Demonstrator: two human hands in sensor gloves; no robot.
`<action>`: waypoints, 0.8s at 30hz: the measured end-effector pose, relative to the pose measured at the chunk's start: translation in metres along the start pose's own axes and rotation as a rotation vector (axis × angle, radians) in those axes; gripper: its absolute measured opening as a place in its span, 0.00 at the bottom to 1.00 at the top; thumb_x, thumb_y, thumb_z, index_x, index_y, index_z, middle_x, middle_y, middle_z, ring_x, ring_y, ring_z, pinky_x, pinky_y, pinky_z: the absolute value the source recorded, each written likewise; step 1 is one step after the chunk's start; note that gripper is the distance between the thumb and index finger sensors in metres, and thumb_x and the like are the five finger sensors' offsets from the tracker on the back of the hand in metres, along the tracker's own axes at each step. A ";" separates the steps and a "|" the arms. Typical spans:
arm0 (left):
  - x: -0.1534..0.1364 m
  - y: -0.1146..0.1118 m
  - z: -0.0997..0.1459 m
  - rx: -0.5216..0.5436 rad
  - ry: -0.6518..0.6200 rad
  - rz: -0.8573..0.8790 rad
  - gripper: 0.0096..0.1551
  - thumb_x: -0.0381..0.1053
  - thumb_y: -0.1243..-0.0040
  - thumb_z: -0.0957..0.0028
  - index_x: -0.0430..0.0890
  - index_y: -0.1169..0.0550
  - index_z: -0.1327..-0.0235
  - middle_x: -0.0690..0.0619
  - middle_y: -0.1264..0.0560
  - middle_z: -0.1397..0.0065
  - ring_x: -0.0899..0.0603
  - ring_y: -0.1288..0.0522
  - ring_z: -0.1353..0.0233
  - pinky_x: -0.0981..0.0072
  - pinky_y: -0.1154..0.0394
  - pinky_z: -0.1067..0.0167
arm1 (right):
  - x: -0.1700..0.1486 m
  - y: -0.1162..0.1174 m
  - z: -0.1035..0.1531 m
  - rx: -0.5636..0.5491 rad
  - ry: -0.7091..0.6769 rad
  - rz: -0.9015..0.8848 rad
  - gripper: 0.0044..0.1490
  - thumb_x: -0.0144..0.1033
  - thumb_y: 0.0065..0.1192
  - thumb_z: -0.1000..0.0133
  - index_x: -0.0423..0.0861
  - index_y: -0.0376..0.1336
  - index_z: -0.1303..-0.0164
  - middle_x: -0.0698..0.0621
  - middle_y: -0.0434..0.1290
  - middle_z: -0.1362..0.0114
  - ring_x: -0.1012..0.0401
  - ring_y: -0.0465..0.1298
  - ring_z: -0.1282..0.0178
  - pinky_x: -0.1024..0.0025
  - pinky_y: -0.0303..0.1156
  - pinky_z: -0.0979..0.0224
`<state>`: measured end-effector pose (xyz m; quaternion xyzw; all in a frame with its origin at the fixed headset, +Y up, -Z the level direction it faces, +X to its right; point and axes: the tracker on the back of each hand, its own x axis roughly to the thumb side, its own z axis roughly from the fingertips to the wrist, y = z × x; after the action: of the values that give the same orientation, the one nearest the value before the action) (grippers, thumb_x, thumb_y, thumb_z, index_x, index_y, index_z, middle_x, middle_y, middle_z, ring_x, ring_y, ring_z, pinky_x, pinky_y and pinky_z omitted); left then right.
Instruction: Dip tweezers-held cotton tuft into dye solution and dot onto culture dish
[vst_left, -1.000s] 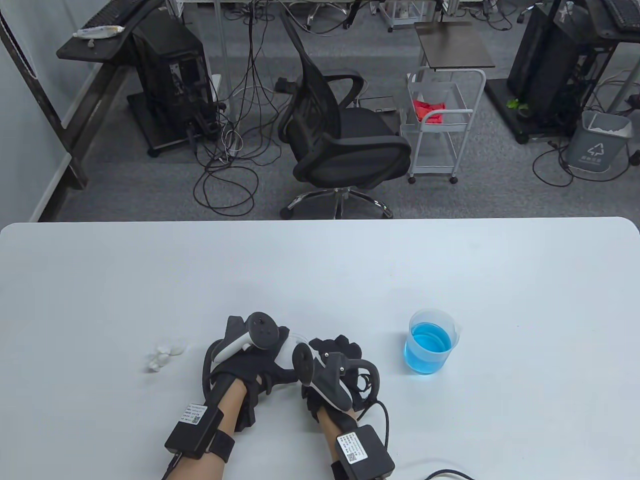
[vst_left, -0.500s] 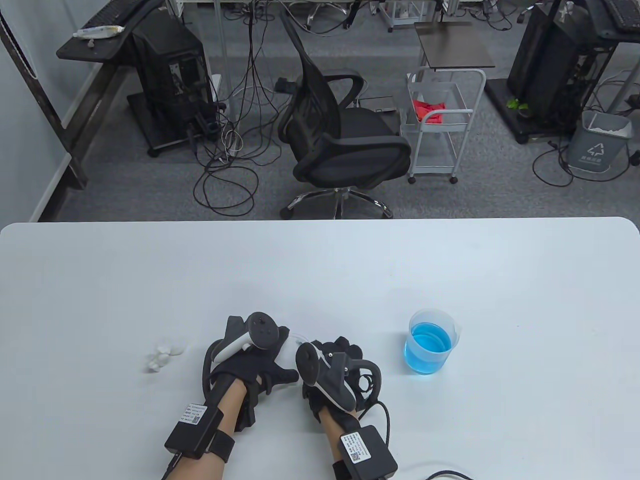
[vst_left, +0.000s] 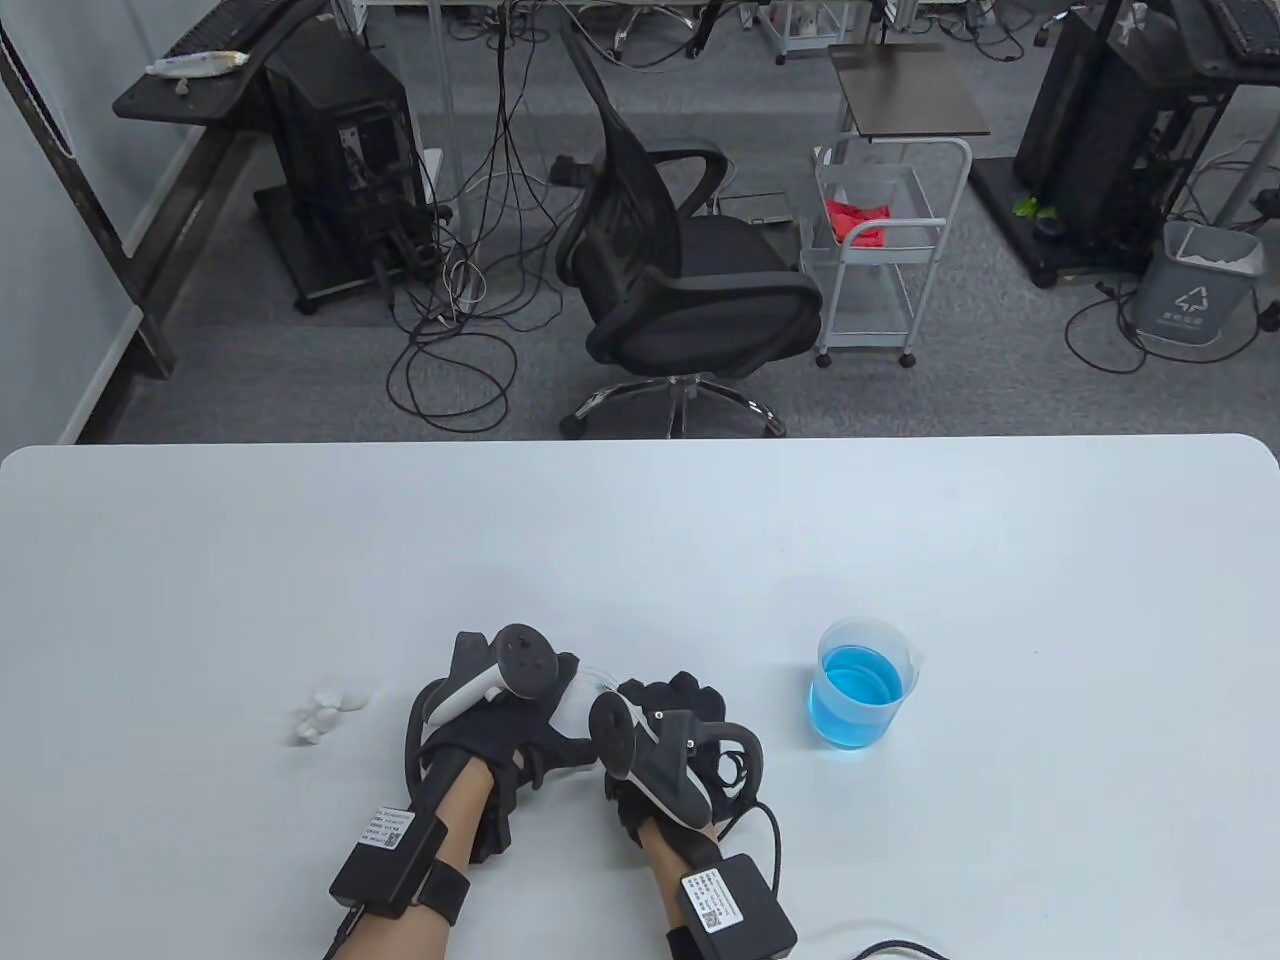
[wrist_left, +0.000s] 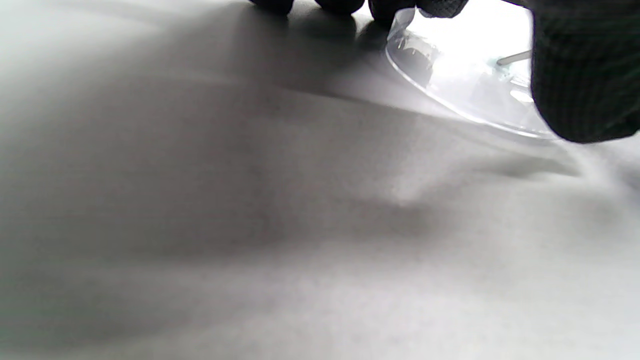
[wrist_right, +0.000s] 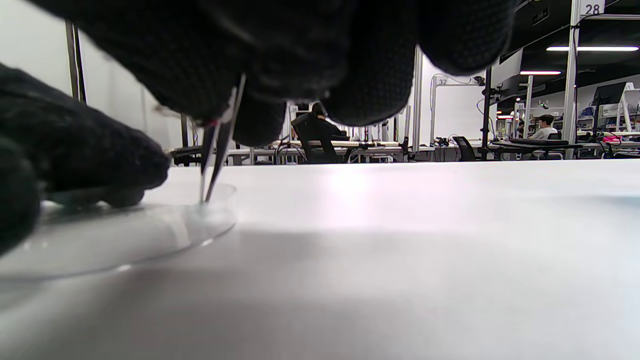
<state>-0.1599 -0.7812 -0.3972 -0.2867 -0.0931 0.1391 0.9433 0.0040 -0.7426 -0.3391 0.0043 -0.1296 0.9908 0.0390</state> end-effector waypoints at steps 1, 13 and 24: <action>0.000 0.000 0.000 0.000 0.000 0.001 0.62 0.78 0.37 0.54 0.63 0.57 0.17 0.62 0.61 0.13 0.44 0.62 0.10 0.46 0.56 0.18 | 0.000 -0.001 0.000 -0.006 -0.001 -0.009 0.19 0.39 0.75 0.54 0.47 0.81 0.58 0.57 0.80 0.66 0.60 0.81 0.47 0.46 0.71 0.35; 0.000 0.000 0.000 0.000 0.000 0.001 0.62 0.78 0.37 0.54 0.63 0.57 0.17 0.62 0.61 0.13 0.44 0.62 0.10 0.46 0.56 0.18 | 0.000 -0.005 0.002 0.008 0.007 0.003 0.18 0.39 0.75 0.54 0.47 0.81 0.58 0.57 0.80 0.66 0.60 0.81 0.47 0.45 0.71 0.35; 0.000 0.000 0.000 0.000 0.001 0.001 0.62 0.78 0.37 0.54 0.63 0.57 0.17 0.62 0.61 0.13 0.44 0.62 0.10 0.46 0.56 0.18 | 0.001 -0.009 0.003 0.024 0.014 0.008 0.18 0.39 0.76 0.54 0.46 0.82 0.58 0.56 0.80 0.67 0.59 0.82 0.48 0.45 0.71 0.36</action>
<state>-0.1599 -0.7812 -0.3973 -0.2869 -0.0928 0.1393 0.9432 0.0033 -0.7344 -0.3337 -0.0026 -0.1176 0.9924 0.0358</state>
